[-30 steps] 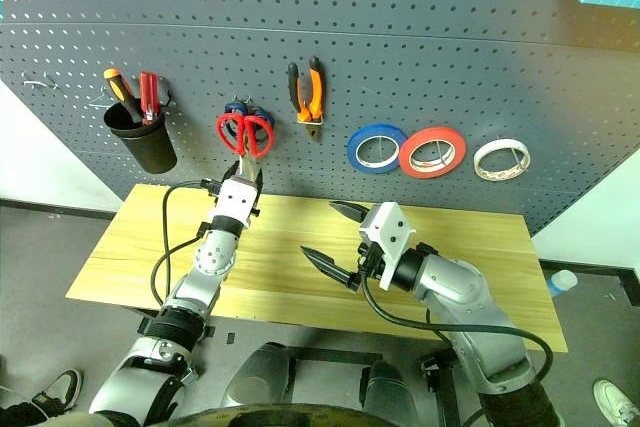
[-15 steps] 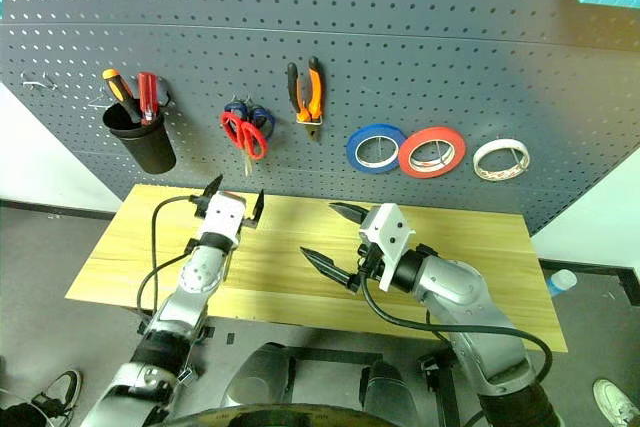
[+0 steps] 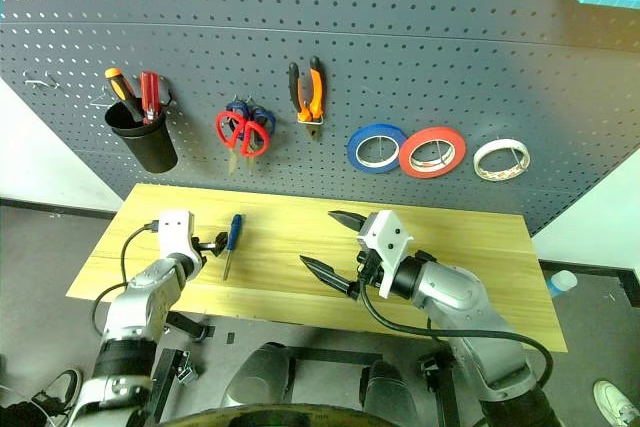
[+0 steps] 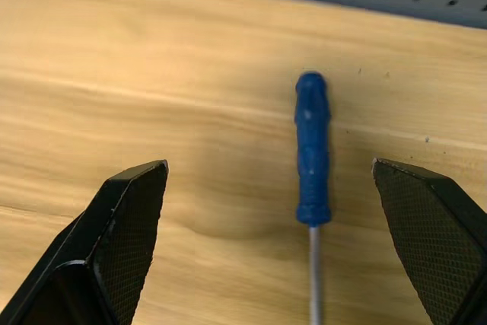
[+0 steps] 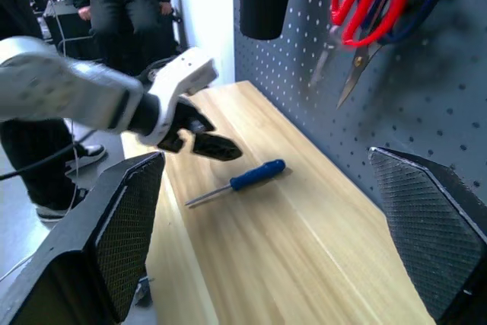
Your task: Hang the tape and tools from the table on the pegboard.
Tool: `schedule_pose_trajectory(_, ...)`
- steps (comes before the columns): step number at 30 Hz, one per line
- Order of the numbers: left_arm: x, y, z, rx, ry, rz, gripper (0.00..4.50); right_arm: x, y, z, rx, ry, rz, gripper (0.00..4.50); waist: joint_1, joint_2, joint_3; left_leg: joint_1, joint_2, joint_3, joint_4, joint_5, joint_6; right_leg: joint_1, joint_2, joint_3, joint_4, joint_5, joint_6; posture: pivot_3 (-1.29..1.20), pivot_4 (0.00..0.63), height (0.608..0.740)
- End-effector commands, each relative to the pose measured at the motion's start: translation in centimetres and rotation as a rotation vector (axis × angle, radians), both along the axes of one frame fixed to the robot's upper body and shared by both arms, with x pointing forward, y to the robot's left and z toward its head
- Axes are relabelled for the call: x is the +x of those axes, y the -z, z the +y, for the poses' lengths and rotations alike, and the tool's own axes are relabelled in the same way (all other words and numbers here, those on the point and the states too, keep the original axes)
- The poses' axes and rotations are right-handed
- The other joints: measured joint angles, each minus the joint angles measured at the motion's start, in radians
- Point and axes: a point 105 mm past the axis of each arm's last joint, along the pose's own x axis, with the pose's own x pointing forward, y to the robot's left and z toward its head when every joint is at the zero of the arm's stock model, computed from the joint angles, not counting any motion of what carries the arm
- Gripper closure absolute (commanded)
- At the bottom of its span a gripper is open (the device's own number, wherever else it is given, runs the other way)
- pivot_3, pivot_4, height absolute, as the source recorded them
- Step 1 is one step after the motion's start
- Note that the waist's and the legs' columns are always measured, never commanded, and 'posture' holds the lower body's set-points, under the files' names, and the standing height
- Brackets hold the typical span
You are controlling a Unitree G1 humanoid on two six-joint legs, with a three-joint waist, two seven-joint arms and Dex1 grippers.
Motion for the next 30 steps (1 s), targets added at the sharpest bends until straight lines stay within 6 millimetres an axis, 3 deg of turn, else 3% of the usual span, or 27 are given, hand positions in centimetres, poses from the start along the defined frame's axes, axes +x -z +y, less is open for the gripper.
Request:
schedule_pose_trajectory(1, 1.0, 0.1, 0.1, -0.025, -0.006, 0.035, 0.02, -0.9, -1.3, 0.3, 0.018, -0.034, -0.035, 0.0, -0.002, 0.0, 0.004, 0.0, 0.0, 0.0, 0.0, 0.0, 0.0, 0.0, 0.0, 0.0, 0.0, 0.0, 0.0, 0.32, 0.126, 0.687)
schedule_pose_trajectory(11, 1.7, 2.4, -0.5, 0.0, 0.052, 0.198, 0.02, -2.5, -1.1, 0.2, 0.003, -0.039, 0.015, 0.0, -0.04, 0.0, 0.032, -0.002, 0.0, -0.001, -0.001, 0.0, 0.0, -0.001, 0.0, -0.001, -0.002, 0.0, 0.0, 0.29, 0.162, 0.687)
schedule_pose_trajectory(20, 2.0, 2.5, -1.8, 0.041, 0.127, 0.268, 0.02, -2.9, -0.9, 0.3, -0.002, -0.031, 0.037, 0.0, -0.059, 0.002, 0.044, -0.002, 0.0, -0.001, -0.001, 0.0, 0.0, -0.001, 0.0, -0.001, -0.002, 0.0, 0.0, 0.28, 0.166, 0.687)
schedule_pose_trajectory(30, 0.9, 2.5, -2.1, 0.052, 0.134, 0.322, 0.02, -2.4, -0.7, 0.3, -0.011, -0.013, 0.034, 0.0, -0.083, 0.003, 0.046, -0.003, 0.0, -0.001, -0.002, 0.0, 0.0, -0.001, 0.0, -0.001, -0.002, -0.001, 0.001, 0.29, 0.16, 0.687)
